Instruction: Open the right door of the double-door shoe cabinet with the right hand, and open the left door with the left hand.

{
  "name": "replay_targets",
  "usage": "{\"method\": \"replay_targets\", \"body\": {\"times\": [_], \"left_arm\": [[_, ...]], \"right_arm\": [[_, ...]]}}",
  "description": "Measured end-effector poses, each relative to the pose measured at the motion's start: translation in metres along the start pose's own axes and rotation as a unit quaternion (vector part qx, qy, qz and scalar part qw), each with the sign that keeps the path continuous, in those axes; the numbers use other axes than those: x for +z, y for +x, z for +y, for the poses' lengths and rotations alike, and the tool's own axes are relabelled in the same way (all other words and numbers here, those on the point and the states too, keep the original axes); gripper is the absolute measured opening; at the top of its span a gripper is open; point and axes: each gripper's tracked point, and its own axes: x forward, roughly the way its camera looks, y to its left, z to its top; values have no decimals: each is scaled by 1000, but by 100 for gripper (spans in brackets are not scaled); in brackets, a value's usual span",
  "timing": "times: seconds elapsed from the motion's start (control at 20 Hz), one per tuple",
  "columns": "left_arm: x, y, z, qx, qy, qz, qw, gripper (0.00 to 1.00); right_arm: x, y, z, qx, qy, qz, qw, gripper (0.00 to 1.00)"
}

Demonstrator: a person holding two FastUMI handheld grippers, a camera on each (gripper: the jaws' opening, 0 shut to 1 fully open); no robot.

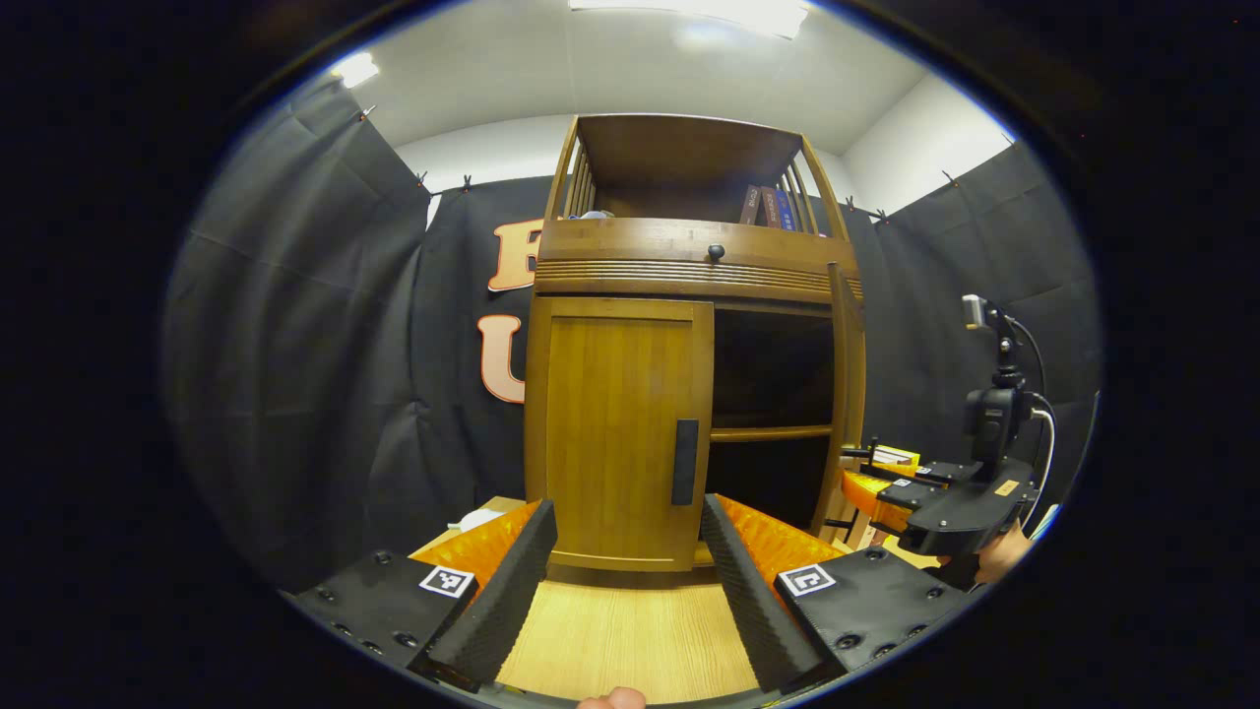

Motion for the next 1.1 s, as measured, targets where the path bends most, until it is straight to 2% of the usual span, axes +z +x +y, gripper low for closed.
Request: {"method": "replay_targets", "body": {"times": [0.2,0.3,0.35,0.4,0.55,0.6,0.65,0.7,0.95,1.0,1.05,1.1], "left_arm": [[-2,1,-10,-9,-4,3,1000,94],[0,2,-15,-12,-2,1,1000,94],[1,3,-17,-14,0,0,1000,94],[1,5,-19,-16,1,0,1000,94],[1,6,-24,-19,-2,1,1000,94],[-1,3,-26,-19,-4,1,1000,99],[-2,3,-28,-19,-5,2,1000,99],[-2,3,-29,-20,-7,2,1000,99],[-4,5,-33,-18,-9,5,1000,96],[-5,4,-33,-17,-9,5,1000,96],[-4,5,-33,-17,-9,5,1000,95],[-5,5,-35,-17,-9,5,1000,94]], "right_arm": [[-7,-23,-31,-21,0,5,1000,23],[-8,-29,-39,-23,13,3,1000,18],[-8,-29,-42,-23,16,6,1000,22],[-9,-31,-45,-25,15,8,1000,16],[-9,-38,-56,-36,3,12,999,16],[-10,-40,-61,-42,2,15,999,16],[-11,-43,-66,-48,-1,16,999,16],[-11,-45,-73,-54,1,17,998,10],[-12,-54,-105,-68,15,21,997,10],[-12,-58,-111,-72,16,22,997,13],[-13,-61,-117,-74,17,23,997,5],[-13,-63,-124,-76,20,23,997,5]]}}
